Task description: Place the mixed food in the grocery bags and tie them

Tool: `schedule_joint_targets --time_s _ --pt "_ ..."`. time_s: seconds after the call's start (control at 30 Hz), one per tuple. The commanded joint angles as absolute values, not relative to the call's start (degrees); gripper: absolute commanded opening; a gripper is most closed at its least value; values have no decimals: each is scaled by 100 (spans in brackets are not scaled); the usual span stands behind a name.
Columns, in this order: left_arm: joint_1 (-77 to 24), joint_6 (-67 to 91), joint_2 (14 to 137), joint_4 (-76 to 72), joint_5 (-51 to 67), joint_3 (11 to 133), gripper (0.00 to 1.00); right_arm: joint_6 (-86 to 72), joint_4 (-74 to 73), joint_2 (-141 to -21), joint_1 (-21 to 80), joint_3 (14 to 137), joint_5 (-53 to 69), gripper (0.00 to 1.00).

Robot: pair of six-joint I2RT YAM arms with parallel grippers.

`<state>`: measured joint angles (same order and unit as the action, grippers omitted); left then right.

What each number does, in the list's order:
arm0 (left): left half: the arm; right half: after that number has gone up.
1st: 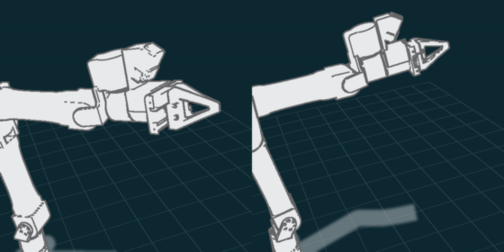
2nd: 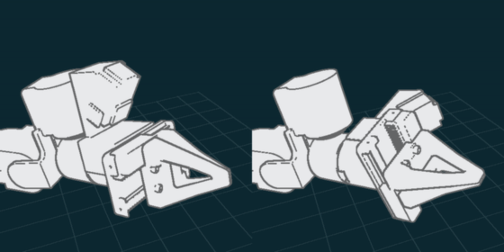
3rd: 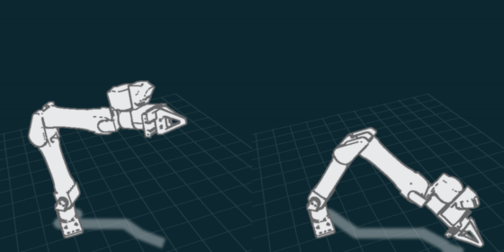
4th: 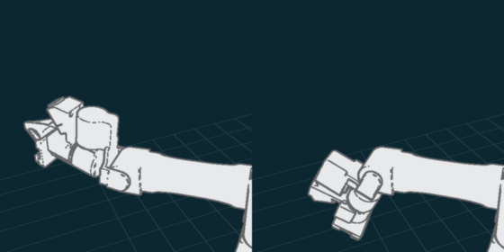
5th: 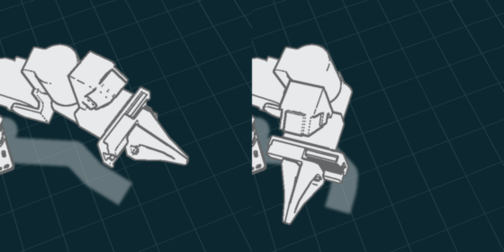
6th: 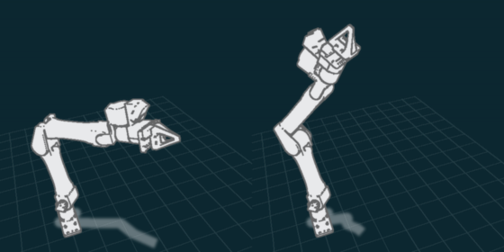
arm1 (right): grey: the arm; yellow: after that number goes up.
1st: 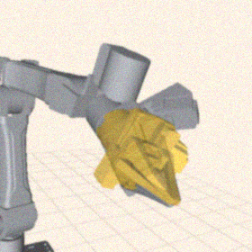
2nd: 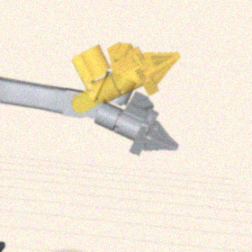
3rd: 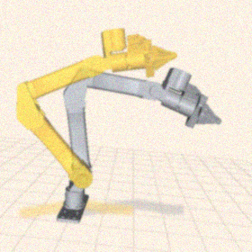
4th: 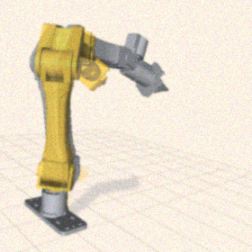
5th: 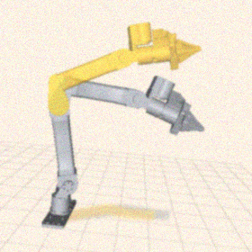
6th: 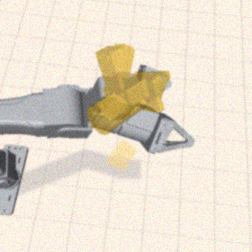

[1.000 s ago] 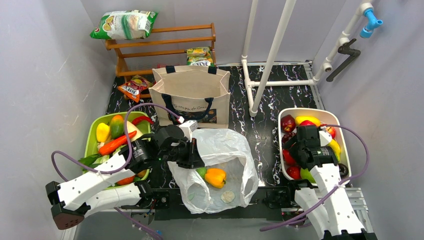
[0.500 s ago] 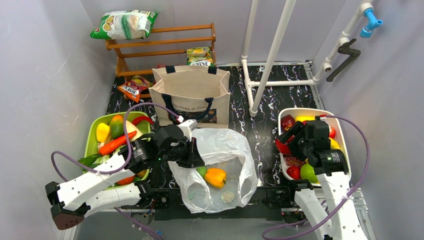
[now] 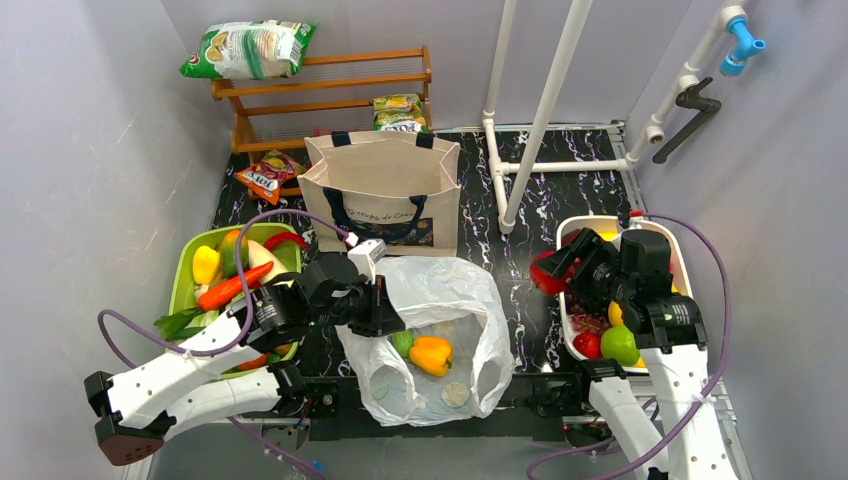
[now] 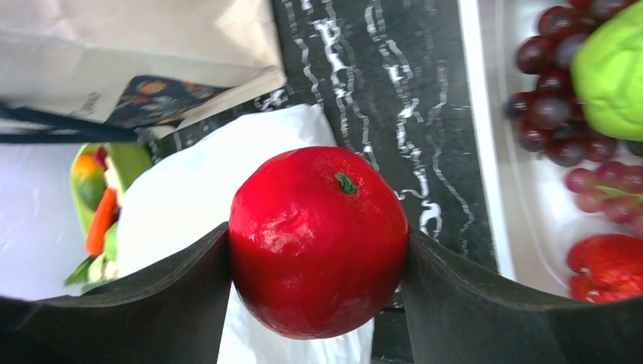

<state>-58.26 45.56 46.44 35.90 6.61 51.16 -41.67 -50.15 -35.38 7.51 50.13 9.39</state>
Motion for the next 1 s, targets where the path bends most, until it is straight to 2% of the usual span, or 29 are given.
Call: schedule_joint_targets --time_s 0.0,0.27,0.43,0.73,0.97 --pt "-5854 4542 4588 3505 713 5064 0 -4049 -4543 -3719 779 5516 1944 29" --pt "-5854 4415 4755 3291 960 5032 0 -4007 -4499 -3931 1055 6194 2640 29" --pt "-5854 4550 4989 3516 595 5213 0 -4006 -4469 -3969 1754 6527 2693 29" --pt "-5854 4781 5039 3577 402 5292 0 -4213 -3937 -4187 3799 6660 2328 29" --pt "-5854 4827 4940 3639 206 5343 0 -4406 -3540 -4817 6023 6944 990 29"
